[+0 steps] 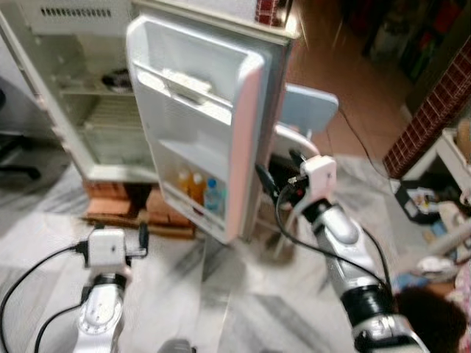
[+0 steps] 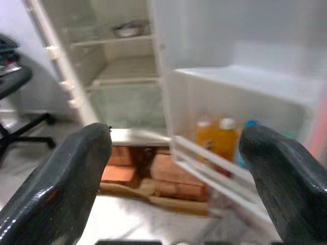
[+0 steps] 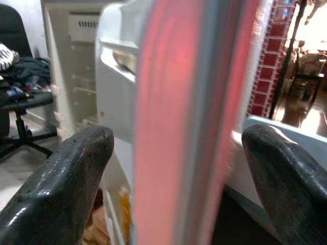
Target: Restocking fridge
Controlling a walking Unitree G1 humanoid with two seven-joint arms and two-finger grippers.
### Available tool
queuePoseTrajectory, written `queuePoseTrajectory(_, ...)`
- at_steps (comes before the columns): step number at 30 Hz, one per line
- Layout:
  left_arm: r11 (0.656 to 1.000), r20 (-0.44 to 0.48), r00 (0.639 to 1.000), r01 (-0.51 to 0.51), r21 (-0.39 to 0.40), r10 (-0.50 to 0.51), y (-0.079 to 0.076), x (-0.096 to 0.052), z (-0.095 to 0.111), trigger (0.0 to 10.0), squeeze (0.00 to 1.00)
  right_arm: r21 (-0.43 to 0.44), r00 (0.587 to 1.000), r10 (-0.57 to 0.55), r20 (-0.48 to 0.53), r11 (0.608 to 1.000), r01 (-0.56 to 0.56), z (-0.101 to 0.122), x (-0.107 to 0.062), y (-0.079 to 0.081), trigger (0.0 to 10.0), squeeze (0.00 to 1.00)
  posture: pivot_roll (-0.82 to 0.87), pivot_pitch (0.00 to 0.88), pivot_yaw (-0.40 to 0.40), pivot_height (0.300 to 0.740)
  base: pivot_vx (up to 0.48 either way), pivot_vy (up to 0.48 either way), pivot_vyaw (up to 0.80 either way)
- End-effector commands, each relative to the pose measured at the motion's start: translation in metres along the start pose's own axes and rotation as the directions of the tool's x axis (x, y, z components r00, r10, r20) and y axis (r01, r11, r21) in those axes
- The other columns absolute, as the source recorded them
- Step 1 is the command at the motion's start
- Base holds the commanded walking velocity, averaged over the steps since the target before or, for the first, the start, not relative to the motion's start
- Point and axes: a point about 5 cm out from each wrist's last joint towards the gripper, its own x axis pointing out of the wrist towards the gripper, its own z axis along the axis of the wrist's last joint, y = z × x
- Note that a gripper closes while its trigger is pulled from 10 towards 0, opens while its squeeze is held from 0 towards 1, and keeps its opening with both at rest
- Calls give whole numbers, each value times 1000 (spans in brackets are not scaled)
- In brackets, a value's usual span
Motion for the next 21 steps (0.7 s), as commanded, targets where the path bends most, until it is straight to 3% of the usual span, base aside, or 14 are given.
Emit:
queuePoseTrajectory(1, 1000, 3, 1000, 9, 22, -9, 2, -2, 1, 10000, 0, 12, 1000, 0, -6, 1000, 0, -1, 1, 4, 10000, 0, 84, 2, -22, 735, 0, 0, 0)
queuePoseTrajectory(9, 999, 8, 1000, 23, 27, -24, 1, -3, 0, 10000, 0, -6, 997, -39, -62, 999, 39, -15, -20, -3, 10000, 0, 81, 3, -19, 735, 263, 0, 0)
queuePoseTrajectory(21, 999, 2, 1000, 23, 26, -23, 0, -1, 0, 10000, 0, -22, 997, -61, -45, 998, 60, -11, -16, -4, 10000, 0, 79, 6, -19, 735, 346, 0, 0)
